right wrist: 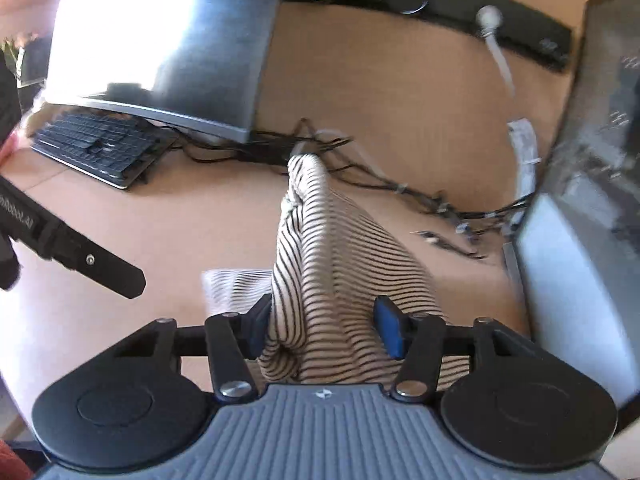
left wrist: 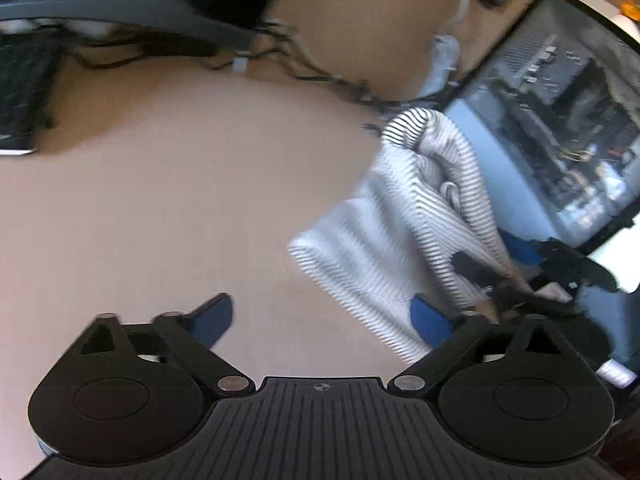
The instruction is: Fold clothes
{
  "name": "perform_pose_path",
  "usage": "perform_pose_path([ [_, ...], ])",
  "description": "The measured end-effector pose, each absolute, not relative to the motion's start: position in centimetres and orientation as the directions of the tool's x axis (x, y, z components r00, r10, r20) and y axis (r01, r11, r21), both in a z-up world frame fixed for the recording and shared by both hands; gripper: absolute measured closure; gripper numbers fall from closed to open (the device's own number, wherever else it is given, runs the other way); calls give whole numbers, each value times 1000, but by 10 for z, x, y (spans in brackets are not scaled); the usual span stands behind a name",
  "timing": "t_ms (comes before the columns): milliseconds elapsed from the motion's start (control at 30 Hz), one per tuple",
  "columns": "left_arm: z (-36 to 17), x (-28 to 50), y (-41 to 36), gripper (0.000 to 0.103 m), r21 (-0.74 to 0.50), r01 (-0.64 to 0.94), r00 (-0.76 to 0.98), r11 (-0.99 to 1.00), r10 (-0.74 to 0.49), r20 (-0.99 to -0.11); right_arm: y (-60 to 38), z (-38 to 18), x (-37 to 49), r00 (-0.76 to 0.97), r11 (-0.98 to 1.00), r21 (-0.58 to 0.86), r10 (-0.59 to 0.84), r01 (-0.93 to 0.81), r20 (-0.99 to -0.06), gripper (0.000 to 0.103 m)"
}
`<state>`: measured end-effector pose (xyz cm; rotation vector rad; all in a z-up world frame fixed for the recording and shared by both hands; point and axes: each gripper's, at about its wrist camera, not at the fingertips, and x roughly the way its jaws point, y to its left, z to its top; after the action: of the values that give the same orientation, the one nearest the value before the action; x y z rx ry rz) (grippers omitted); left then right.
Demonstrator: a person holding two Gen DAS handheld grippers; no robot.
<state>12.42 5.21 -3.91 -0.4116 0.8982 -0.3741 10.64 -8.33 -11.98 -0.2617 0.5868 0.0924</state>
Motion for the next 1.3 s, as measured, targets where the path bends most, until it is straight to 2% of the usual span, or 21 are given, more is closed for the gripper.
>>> perform_pose_path([
  [67, -39, 140, 28, 29, -496, 180, 556, 849, -504, -661, -83, -126, 106, 828, 945, -288, -34, -156, -560, 43],
  [200, -42, 161, -2, 32, -503, 210, 514, 839, -532, -673, -75, -146, 110, 832, 912, -370, -62, -177, -551, 40],
  [233, -45, 165, -7, 33, -503, 213, 502, 838, -535, -679, -72, -148, 110, 840, 896, -406, -77, -178, -538, 46],
  [267, -48, 168, -9, 35, -499, 217, 491, 839, -536, -687, -71, -149, 111, 845, 881, -438, -90, -180, -527, 62],
  [367, -57, 174, -13, 37, -495, 218, 462, 841, -536, -707, -76, -142, 108, 862, 840, -510, -111, -184, -494, 78],
  [467, -66, 178, -14, 37, -507, 211, 441, 836, -544, -714, -88, -109, 106, 869, 875, -451, -79, -174, -488, 83],
  [600, -73, 180, -10, 37, -540, 213, 440, 814, -574, -691, -80, -74, 88, 858, 909, -324, 65, -262, -510, 84],
  [667, -75, 181, -7, 44, -548, 212, 442, 809, -579, -685, -68, -78, 84, 829, 900, -295, 116, -320, -548, 85],
  [733, -78, 180, -3, 43, -561, 215, 447, 800, -591, -672, -62, -95, 88, 818, 894, -317, 89, -318, -568, 84],
  [833, -82, 180, 0, 42, -587, 203, 448, 784, -607, -656, -68, -107, 98, 792, 920, -255, 90, -298, -603, 84],
  [1100, -79, 173, 11, 41, -608, 162, 446, 778, -607, -658, -58, -118, 97, 789, 902, -304, 61, -305, -611, 81],
  [1133, -78, 170, 15, 41, -606, 160, 446, 779, -605, -660, -57, -120, 94, 795, 901, -321, 43, -293, -605, 79],
  [1200, -78, 165, 16, 41, -605, 160, 438, 780, -605, -665, -53, -126, 91, 810, 889, -373, -3, -267, -586, 68],
  [1267, -77, 161, 12, 42, -588, 168, 436, 791, -595, -676, -54, -133, 91, 808, 889, -378, -16, -258, -589, 47],
  [1300, -77, 159, 10, 42, -578, 174, 437, 797, -589, -680, -54, -135, 90, 808, 890, -378, -18, -256, -590, 46],
])
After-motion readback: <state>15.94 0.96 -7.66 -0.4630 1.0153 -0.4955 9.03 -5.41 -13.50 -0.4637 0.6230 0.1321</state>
